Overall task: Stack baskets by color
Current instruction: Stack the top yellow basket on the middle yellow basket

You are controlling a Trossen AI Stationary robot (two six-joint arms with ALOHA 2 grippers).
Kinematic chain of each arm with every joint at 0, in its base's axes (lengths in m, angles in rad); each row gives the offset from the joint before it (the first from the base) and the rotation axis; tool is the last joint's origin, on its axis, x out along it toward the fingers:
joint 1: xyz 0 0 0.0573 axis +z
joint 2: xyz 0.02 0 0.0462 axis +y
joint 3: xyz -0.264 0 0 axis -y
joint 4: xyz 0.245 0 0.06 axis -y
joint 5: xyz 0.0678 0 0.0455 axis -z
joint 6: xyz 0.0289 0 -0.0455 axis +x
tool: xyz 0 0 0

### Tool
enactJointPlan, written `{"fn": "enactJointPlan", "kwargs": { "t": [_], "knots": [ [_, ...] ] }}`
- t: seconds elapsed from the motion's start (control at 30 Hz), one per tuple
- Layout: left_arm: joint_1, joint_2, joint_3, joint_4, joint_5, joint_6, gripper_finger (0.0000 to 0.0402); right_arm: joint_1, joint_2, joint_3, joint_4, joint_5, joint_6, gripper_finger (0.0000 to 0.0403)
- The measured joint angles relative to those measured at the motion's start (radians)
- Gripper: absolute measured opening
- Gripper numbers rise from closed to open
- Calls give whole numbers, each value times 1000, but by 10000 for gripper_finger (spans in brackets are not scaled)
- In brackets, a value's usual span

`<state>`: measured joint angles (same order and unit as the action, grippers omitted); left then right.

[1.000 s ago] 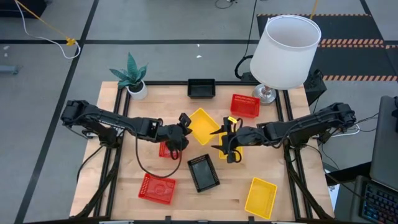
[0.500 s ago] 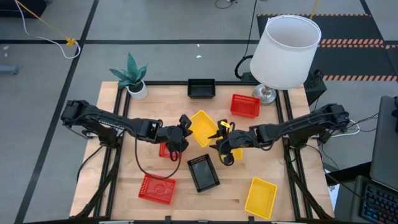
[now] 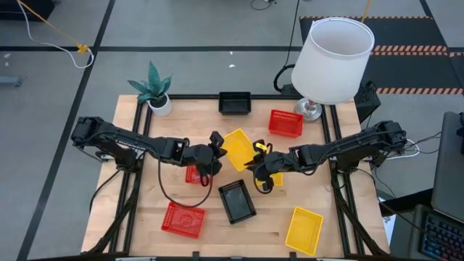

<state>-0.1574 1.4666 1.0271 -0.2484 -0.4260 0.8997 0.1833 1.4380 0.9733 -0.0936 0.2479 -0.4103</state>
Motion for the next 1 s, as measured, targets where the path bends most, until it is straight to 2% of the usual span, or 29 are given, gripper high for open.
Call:
{"fn": "enactJointPlan", "kwargs": {
  "t": [0.1,0.37,0.5,0.7,0.83,1.0],
  "knots": [
    [0,-1,0,60,-20,-37,57,1,1,0,0,-5,-7,8],
    [-21,-1,0,106,-51,-141,172,2,-7,0,3,15,-3,8],
    [-62,-12,0,131,-146,-191,211,4,-27,0,-7,15,43,5],
    [-111,-77,1,129,-244,-262,224,15,-62,11,-47,34,136,6],
    [-134,-139,1,108,-284,-344,225,37,-62,97,-165,114,262,6],
    [-146,-209,2,73,-293,-486,225,68,-58,180,-280,149,453,5]
  ]
}}
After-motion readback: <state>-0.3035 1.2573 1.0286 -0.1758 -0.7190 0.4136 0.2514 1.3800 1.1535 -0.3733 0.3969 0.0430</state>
